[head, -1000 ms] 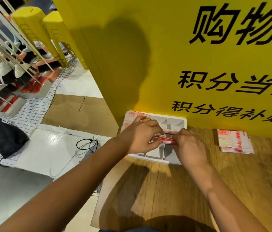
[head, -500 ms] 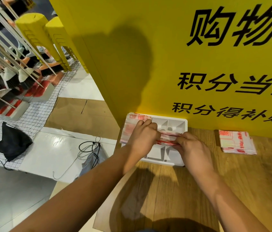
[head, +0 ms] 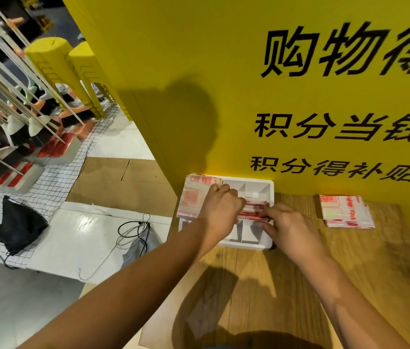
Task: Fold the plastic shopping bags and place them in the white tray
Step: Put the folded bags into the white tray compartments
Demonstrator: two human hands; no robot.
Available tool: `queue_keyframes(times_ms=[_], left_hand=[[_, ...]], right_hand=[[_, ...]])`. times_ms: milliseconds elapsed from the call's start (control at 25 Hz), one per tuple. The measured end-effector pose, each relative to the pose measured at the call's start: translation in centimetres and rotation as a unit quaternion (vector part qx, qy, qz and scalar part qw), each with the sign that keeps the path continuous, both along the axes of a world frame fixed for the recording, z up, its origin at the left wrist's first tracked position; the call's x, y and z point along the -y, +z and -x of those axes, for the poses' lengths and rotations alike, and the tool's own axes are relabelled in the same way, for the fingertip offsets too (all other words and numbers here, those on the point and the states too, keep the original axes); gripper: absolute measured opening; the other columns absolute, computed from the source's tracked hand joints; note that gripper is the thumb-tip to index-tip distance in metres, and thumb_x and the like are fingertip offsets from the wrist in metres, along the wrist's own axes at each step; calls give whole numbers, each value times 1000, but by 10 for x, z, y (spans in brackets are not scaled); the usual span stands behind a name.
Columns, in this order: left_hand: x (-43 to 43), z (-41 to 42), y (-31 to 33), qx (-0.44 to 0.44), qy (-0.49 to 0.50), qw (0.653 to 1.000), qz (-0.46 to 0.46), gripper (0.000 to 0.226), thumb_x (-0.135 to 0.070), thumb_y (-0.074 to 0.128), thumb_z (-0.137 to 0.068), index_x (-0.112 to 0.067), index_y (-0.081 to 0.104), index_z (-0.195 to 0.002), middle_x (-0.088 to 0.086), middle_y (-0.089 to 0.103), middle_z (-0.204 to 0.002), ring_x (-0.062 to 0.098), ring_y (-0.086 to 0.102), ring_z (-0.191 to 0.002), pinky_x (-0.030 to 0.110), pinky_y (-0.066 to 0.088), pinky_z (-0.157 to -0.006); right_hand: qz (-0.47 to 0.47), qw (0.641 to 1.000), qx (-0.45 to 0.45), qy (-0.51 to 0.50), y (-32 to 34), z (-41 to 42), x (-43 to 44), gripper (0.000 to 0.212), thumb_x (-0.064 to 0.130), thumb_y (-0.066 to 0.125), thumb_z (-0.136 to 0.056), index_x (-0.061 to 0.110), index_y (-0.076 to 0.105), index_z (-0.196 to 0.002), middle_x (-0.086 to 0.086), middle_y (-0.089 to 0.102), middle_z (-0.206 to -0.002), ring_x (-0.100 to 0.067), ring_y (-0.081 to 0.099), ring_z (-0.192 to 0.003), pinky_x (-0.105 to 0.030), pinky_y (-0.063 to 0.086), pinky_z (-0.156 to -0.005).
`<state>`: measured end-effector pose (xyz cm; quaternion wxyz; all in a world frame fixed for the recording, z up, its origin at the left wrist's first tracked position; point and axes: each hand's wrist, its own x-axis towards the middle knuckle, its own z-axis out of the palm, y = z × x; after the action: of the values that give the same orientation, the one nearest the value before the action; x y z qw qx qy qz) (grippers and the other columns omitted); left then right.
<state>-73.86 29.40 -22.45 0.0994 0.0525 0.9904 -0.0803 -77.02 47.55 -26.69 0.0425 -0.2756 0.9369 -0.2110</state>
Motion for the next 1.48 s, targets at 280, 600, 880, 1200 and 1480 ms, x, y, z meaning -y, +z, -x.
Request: queue_keyframes(times_ms=[280, 600, 880, 1200, 1480], left_hand=[[-100, 39, -2, -42, -99, 993, -42, 38, -21, 60, -95, -16, 55, -132, 9, 53, -128, 29, 47, -122, 40, 37, -94], [-200, 103, -47, 15, -63, 990, -126, 46, -15, 64, -93, -10, 48, -135, 13, 46, -141, 31, 41, -132, 42, 43, -100], [-196, 104, -57, 35, 36, 983, -179, 84, -24, 86, -73, -15, 36, -140, 10, 40, -136, 29, 49, -121, 37, 42, -96], [-164, 76, -43, 58, 2, 979, -193, 35, -20, 54, -96, -16, 53, -132, 6, 55, -131, 27, 50, -122, 43, 41, -100], [-120, 30, -16, 12, 4, 966, -257, 44, -44, 57, -97, -14, 57, -129, 6, 53, -130, 24, 59, -109, 33, 53, -86]], right_hand=[[-78, 991, -69, -87, 3, 17, -100, 24, 25, 79, -78, 17, 73, -100, -6, 65, -96, -31, 63, -88, -40, 54, -69], [-69, 983, -16, -168, -17, 46, -194, 20, 25, 75, -81, 15, 72, -98, -8, 65, -99, -35, 63, -89, -42, 54, -71], [21, 972, 69, -223, -35, 84, -204, 41, 23, 70, -88, 13, 61, -126, -13, 61, -120, -35, 57, -109, -45, 52, -85], [-29, 980, 124, -155, -42, 101, -184, 66, 34, 82, -77, 28, 55, -137, -2, 56, -137, -28, 49, -123, -39, 40, -101], [-79, 969, 167, -166, -38, 88, -174, 56, 44, 85, -70, 20, 61, -114, -8, 56, -120, -29, 51, -110, -37, 44, -86]])
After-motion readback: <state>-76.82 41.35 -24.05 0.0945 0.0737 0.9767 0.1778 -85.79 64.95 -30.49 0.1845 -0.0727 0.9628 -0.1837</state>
